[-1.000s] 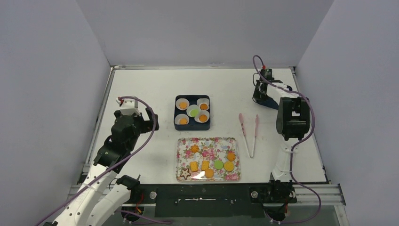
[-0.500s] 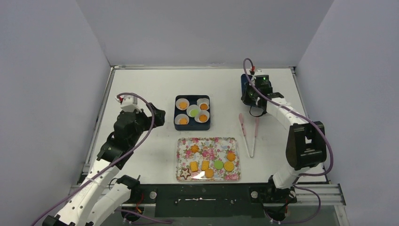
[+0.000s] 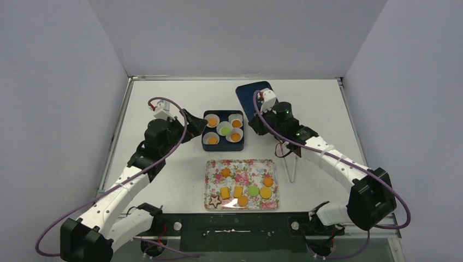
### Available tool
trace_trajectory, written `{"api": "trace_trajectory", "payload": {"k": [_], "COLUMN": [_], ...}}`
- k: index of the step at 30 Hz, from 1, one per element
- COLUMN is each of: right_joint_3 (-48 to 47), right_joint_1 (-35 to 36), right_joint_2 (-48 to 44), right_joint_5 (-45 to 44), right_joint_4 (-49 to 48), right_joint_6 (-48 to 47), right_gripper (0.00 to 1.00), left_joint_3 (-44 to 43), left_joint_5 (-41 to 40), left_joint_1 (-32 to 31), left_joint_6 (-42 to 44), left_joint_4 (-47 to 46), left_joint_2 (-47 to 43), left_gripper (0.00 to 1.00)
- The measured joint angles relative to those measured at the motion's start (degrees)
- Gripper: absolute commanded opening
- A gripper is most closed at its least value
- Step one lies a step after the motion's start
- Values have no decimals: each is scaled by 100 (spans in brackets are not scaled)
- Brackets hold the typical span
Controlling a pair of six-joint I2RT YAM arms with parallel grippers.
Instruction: Pack the cookies
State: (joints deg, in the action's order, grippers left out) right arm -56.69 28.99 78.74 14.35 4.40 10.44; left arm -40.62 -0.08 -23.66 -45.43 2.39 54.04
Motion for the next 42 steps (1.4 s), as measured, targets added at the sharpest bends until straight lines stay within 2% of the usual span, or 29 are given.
{"api": "trace_trajectory", "payload": {"k": [5,12,16,19,23,26,28,29,31,38,40,42], "right_joint_3": [151,160,175,175,175,173,173,173,173,33,24,24], "right_joint_1": [940,1971,2474,2793,3091,3193,3228,3241,3285,3628,3794,4017], "right_joint_2": [-420,-560,-560,-557,-542,-446,-363,-328,-236,-39,35,127], "right_joint_5": [-144,-610,-1027,-1338,-1576,-1663,-1738,-1766,-1812,-2363,-2614,-2820], "right_joint_4": [-179,-398,-448,-481,-516,-581,-599,-601,-612,-846,-922,-1040], "right_joint_6": [-323,-691,-863,-1012,-1163,-1235,-1268,-1287,-1329,-1888,-2186,-2514], "right_gripper": [0,0,0,0,0,0,0,2,11,62,72,77], "left_joint_3": [-83,-151,-96,52,393,669,809,866,940,1272,1300,1305], "left_joint_5": [177,229,160,-57,-361,-503,-595,-647,-743,-1611,-1849,-2065], "left_joint_1": [-46,-369,-549,-586,-595,-597,-601,-603,-638,-649,-649,-649], "left_joint_6": [-254,-505,-625,-702,-879,-1045,-1139,-1185,-1327,-1456,-1545,-1626], "left_joint_4": [-549,-1434,-1875,-2037,-2129,-2225,-2245,-2240,-2221,-1757,-1561,-1368], "left_joint_2": [330,511,501,448,282,177,103,50,-105,-946,-1143,-1303], "left_gripper": [97,96,86,74,49,26,7,0,0,0,0,0]}}
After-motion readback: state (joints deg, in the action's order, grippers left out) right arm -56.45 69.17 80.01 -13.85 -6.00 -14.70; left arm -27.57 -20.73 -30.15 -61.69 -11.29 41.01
